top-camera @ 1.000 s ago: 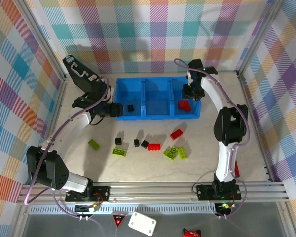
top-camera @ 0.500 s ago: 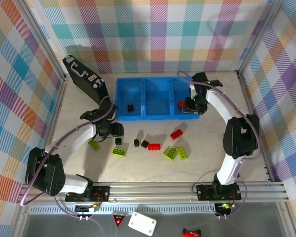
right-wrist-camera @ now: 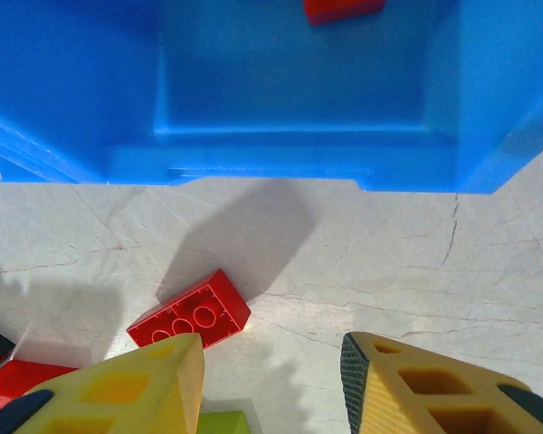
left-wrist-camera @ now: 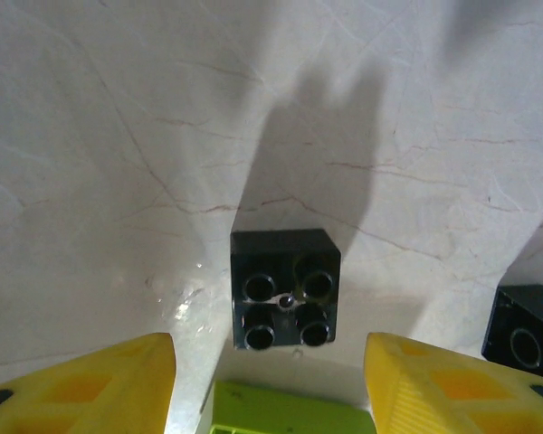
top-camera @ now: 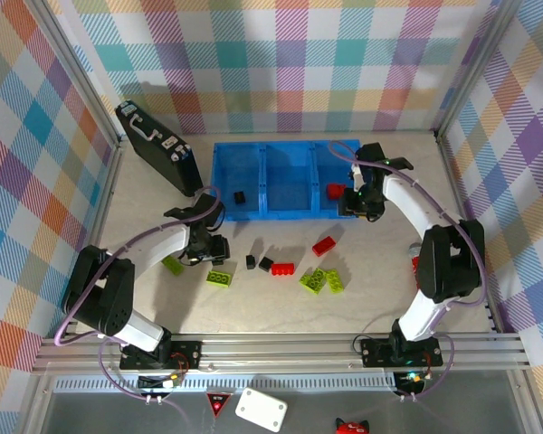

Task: Sort the legos into containers by color
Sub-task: Pick up the lego from the center of the table.

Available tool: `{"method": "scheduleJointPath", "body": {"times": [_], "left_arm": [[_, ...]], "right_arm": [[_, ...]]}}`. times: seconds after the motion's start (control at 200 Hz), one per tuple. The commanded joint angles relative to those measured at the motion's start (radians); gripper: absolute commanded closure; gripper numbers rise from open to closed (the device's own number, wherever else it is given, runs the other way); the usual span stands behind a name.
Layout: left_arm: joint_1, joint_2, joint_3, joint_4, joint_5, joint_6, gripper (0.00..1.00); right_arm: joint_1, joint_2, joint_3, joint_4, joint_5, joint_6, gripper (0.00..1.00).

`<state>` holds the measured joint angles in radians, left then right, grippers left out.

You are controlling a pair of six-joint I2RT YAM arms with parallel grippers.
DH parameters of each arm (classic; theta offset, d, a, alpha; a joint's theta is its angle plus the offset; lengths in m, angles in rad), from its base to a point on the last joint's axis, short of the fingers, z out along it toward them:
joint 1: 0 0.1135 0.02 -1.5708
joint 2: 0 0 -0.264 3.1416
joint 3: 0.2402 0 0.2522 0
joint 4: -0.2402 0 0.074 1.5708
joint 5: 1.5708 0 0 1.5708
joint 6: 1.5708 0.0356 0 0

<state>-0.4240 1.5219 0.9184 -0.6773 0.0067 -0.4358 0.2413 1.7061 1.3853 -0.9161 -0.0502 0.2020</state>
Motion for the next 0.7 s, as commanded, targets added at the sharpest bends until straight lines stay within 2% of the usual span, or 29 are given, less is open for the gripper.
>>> {"method": "scheduleJointPath", "body": {"times": [0.0, 0.25, 0.695], "left_arm": [[-0.021, 0.026, -0.018, 0.028, -0.007, -0.023, 0.43], [-0.025, 0.072, -0.027, 0.050, -0.037, -0.027, 0.46], [-0.042, 0.098, 0.020, 0.025, -0.048, -0.008, 0.65]], "right_arm": [[0.003, -0.038, -0.009, 0.001, -0.018, 0.015, 0.54], [0.004, -0.057, -0.013, -0.013, -0.011, 0.018, 0.54], [0.006, -0.090, -0.034, -0.020, -0.008, 0.024, 0.54]]}}
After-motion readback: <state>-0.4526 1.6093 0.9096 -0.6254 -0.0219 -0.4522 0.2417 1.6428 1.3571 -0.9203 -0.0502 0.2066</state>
